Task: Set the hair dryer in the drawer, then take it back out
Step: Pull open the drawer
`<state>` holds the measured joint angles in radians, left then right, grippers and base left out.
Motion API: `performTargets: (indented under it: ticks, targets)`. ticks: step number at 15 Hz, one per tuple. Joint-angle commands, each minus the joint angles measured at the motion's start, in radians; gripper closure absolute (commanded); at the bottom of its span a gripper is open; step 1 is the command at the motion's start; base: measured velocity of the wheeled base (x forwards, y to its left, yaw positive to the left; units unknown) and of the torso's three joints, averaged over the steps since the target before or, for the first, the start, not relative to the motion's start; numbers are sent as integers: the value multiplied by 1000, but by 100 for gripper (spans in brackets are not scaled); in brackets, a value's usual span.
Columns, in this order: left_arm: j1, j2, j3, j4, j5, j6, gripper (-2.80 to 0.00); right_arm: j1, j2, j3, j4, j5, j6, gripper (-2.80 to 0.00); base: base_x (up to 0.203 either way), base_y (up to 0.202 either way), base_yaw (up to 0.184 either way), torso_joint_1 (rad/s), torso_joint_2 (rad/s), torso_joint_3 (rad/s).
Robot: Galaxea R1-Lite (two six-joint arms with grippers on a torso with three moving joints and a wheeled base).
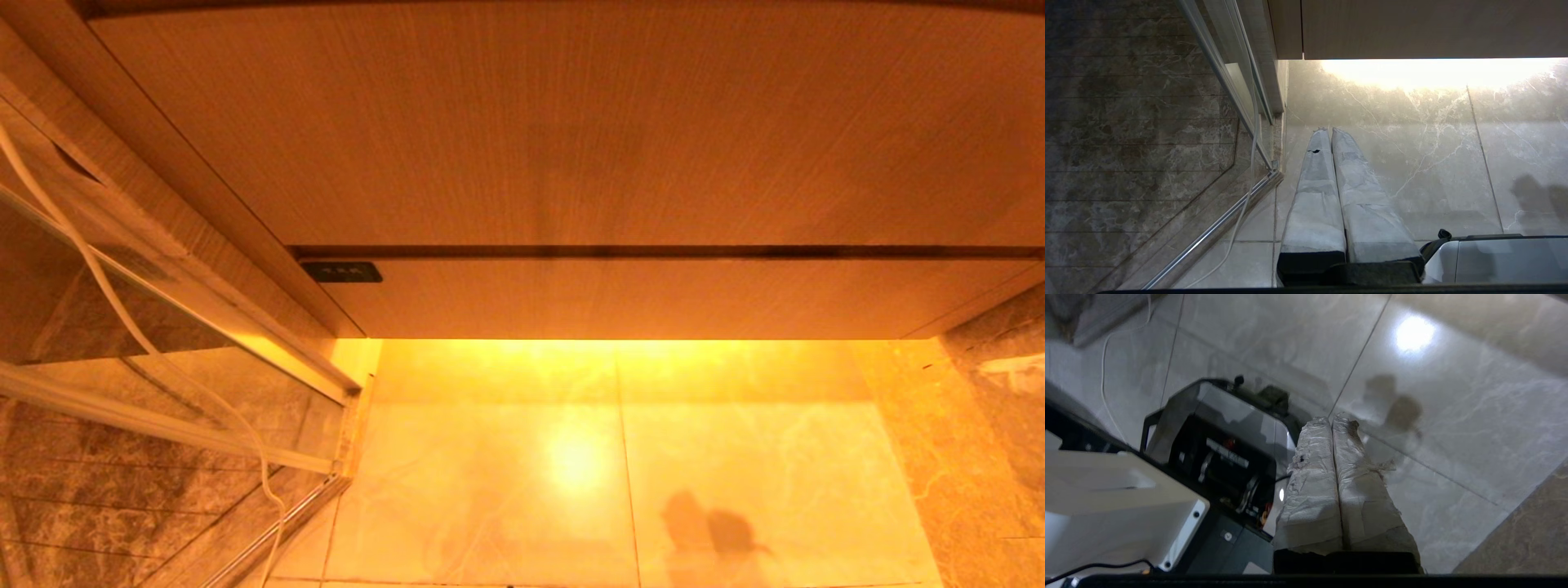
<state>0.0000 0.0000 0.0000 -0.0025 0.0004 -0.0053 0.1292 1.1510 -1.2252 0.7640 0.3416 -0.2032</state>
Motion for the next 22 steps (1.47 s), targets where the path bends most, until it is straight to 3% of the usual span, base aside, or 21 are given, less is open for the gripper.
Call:
performTargets:
  ticks: [1, 2, 4, 6, 8, 9, 11, 13, 15, 17, 19, 22]
  targets:
    - [0, 1, 0, -1, 0, -1, 0, 18, 174, -51, 31, 9, -57, -19, 0, 0, 0, 0, 0, 0]
    - [0, 0, 0, -1, 1, -1, 0, 21, 213, -62, 41, 11, -103, -280, 0, 0, 0, 0, 0, 0]
    - [0, 0, 0, -1, 1, -1, 0, 31, 283, -67, 32, 15, -167, -280, 0, 0, 0, 0, 0, 0]
    - [0, 1, 0, -1, 1, -1, 0, 40, 328, -71, 12, -16, -334, -280, 0, 0, 0, 0, 0, 0]
    - [0, 0, 0, -1, 1, -1, 0, 21, 380, -66, -1, -120, -560, -280, 0, 0, 0, 0, 0, 0]
    - [0, 0, 0, -1, 1, -1, 0, 9, 398, -57, -33, -151, -690, -280, 0, 0, 0, 0, 0, 0]
    - [0, 0, 0, -1, 1, -1, 0, -24, 418, 16, -188, -170, -823, -280, 0, 0, 0, 0, 0, 0]
    - [0, 0, 0, -1, 1, -1, 0, -43, 431, 148, -446, -148, -871, -280, 0, 0, 0, 0, 0, 0]
    - [0, 1, 0, -1, 1, -1, 0, -66, 461, 257, -800, -79, -880, -280, 0, 0, 0, 0, 0, 0]
    - [0, 0, -1, -1, 1, -1, 0, -94, 531, 326, -1066, 102, -876, -280, 0, 0, 0, 0, 0, 0]
    - [0, 1, 0, -1, 0, -1, 0, -125, 573, 338, -1159, 205, -877, -280, 0, 0, 0, 0, 0, 0]
    - [0, 0, 0, -1, 1, -1, 0, -155, 599, 291, -1199, 245, -884, -280, 0, 0, 0, 0, 0, 0]
